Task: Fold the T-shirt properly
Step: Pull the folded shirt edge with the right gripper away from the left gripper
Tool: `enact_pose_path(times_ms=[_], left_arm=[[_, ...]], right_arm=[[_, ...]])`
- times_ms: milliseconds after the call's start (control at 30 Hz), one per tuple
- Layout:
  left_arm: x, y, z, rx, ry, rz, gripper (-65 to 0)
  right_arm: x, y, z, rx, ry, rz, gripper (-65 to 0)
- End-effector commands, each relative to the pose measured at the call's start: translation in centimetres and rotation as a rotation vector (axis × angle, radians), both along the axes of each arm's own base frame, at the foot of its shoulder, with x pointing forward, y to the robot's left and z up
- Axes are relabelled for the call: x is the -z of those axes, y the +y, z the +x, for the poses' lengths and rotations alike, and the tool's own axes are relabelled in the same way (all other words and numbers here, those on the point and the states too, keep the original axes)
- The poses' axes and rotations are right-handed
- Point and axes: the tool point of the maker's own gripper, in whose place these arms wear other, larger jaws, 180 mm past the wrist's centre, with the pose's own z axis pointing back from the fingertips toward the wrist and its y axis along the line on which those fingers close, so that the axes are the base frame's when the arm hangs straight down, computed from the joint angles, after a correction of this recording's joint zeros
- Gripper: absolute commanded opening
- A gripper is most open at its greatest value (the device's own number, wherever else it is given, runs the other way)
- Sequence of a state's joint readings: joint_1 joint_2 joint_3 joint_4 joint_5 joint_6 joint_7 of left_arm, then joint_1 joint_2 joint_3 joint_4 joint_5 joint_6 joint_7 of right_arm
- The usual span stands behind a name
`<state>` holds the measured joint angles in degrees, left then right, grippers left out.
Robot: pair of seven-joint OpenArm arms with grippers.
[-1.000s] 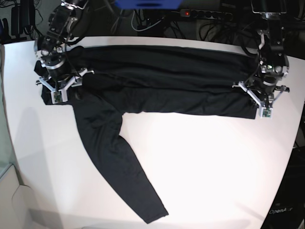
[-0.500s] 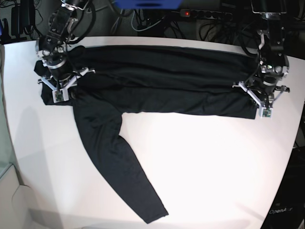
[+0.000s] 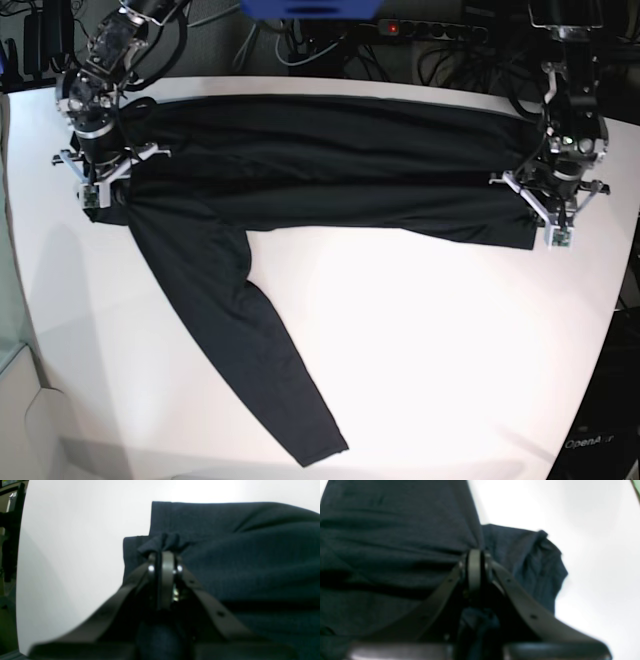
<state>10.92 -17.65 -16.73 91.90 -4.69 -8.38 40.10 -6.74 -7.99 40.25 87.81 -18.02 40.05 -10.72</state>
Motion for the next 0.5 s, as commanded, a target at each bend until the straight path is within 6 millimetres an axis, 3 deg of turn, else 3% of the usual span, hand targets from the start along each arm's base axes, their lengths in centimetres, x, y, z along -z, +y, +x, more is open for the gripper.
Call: enact_pose_path(times_ms=[0,200,467], left_arm=[[-1.5,0.6,0.8,0.001,-0.046,0.025,-65.0],[-2.2,2.6,0.5,-0.056,-0.065,0.029,-65.0],[-2.1,2.4,0.5,-0.057,-0.065,0.023,-65.0]], right_arm=[[-1.4,-0.8,0.5,0.014,-0.053,-0.017,-65.0],[-1.2,-2.8,-0.9,0.082,-0.04,-0.024,-65.0],[-0.8,-3.1,-1.9,0.096,-0.023,-0.027,-65.0]])
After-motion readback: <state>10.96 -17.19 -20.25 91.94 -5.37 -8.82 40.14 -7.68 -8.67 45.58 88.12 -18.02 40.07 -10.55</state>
